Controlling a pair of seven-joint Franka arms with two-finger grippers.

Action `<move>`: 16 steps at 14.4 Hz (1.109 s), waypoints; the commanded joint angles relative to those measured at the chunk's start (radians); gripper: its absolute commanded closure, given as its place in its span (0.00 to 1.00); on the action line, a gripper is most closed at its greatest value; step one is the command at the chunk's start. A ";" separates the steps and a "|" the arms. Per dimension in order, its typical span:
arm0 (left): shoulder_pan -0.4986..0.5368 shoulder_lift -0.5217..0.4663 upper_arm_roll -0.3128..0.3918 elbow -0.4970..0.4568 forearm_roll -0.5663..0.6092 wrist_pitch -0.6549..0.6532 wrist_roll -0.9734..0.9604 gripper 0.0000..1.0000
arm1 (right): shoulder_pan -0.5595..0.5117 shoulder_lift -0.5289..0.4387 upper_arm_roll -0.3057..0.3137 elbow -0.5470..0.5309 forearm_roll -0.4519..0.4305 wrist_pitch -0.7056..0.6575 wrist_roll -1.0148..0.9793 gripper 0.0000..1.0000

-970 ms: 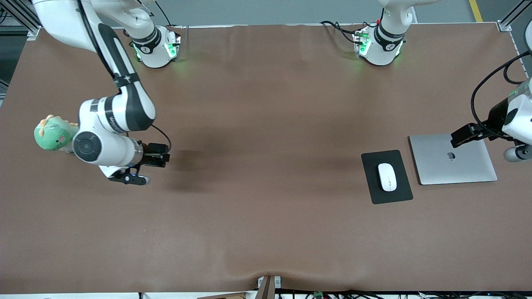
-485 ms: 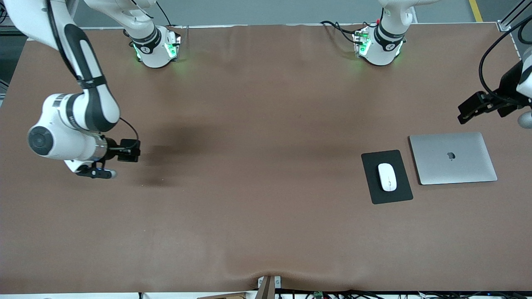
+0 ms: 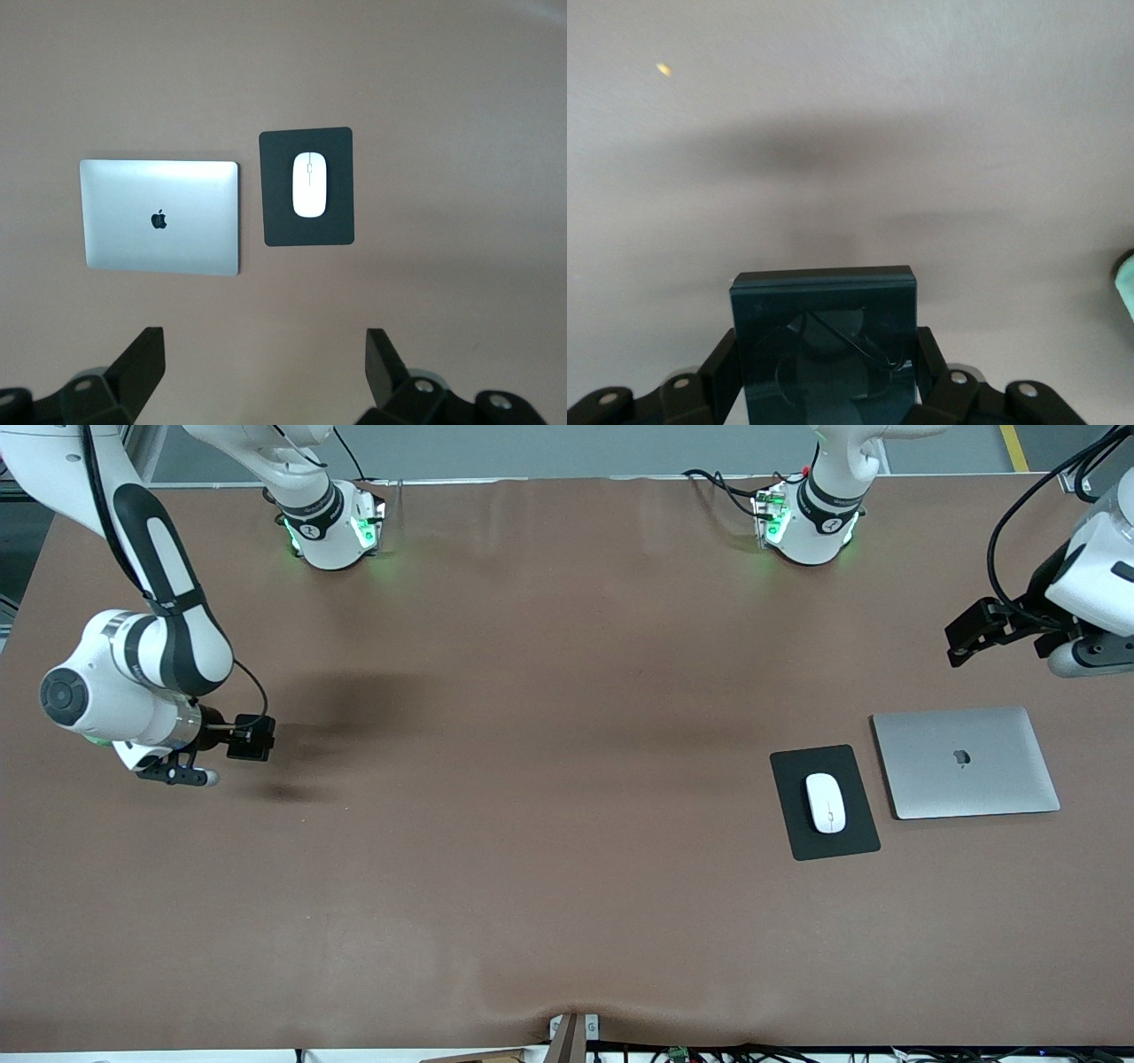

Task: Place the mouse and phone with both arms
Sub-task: 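Lower the black phone beside the green plush and open the right gripper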

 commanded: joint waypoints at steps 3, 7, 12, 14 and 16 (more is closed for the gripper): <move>0.000 -0.044 0.021 -0.040 -0.014 -0.021 0.028 0.00 | -0.027 -0.017 -0.007 -0.140 -0.010 0.185 -0.037 1.00; 0.020 -0.044 0.023 -0.040 -0.015 -0.044 0.065 0.00 | -0.030 0.027 -0.010 -0.161 -0.012 0.237 -0.038 1.00; 0.017 -0.032 0.021 -0.037 -0.015 -0.043 0.066 0.00 | -0.036 0.044 -0.011 -0.147 -0.012 0.223 -0.034 0.00; 0.017 -0.032 0.021 -0.037 -0.015 -0.044 0.066 0.00 | -0.029 0.038 -0.010 -0.112 -0.010 0.220 -0.035 0.00; 0.017 -0.034 0.021 -0.037 -0.015 -0.046 0.068 0.00 | -0.025 0.040 -0.007 -0.042 -0.010 0.142 -0.032 0.00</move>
